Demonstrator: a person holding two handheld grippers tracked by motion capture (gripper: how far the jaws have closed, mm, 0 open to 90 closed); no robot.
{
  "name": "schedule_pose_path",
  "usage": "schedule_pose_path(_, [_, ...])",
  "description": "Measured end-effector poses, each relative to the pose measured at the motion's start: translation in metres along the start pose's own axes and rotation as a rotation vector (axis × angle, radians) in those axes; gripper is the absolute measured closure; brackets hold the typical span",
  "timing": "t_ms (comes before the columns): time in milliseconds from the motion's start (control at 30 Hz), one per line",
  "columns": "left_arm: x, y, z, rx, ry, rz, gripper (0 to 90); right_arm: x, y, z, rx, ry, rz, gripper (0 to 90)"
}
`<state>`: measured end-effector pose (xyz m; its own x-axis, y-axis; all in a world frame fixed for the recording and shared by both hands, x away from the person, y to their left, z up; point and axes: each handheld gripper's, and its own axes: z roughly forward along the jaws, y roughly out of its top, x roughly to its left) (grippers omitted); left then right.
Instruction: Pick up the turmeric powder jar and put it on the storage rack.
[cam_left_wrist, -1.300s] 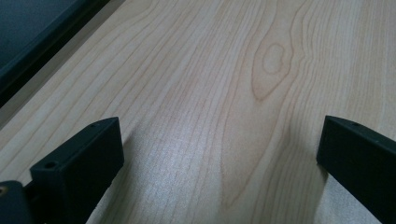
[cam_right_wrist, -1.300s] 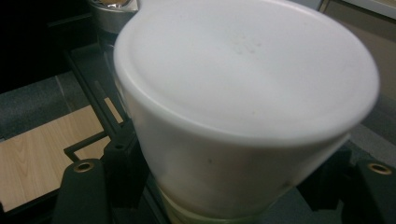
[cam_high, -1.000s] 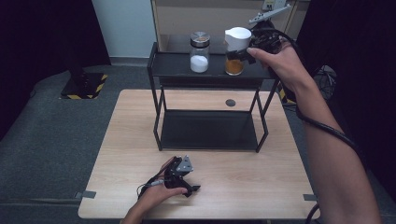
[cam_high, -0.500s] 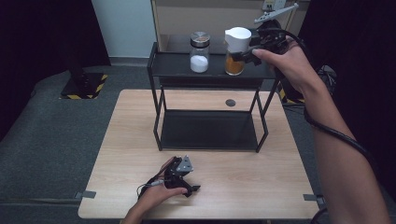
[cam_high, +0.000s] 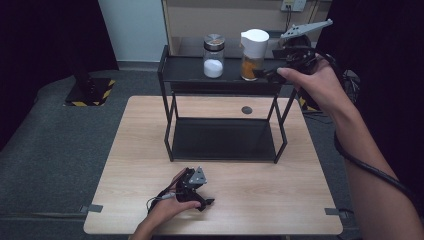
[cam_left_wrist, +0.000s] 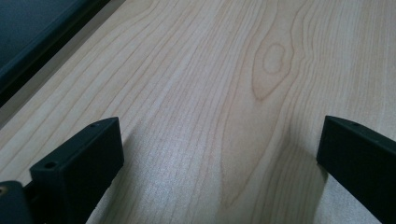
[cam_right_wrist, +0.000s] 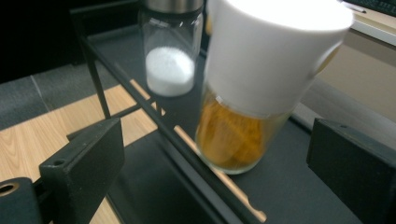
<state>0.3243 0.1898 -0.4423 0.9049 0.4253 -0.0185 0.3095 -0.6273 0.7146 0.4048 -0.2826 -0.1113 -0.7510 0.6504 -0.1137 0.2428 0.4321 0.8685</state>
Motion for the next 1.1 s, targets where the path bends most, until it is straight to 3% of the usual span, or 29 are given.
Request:
schedule_pose_path(433, [0.0,0.0,0.0,0.001,-0.001,0.001,0.0,0.031,-0.027,-0.002,0.009,0.017,-0.03,5.6])
schedule_pose_path(833, [-0.001,-0.001,0.001,-0.007,0.0,-0.009,0.0,0.041,-0.071,0.011,0.018,0.059,-0.015,5.1])
schedule_pose_path(1100, [-0.001,-0.001,0.0,-0.006,0.001,-0.009,0.0,0.045,-0.087,0.016,0.016,0.079,-0.018,5.1])
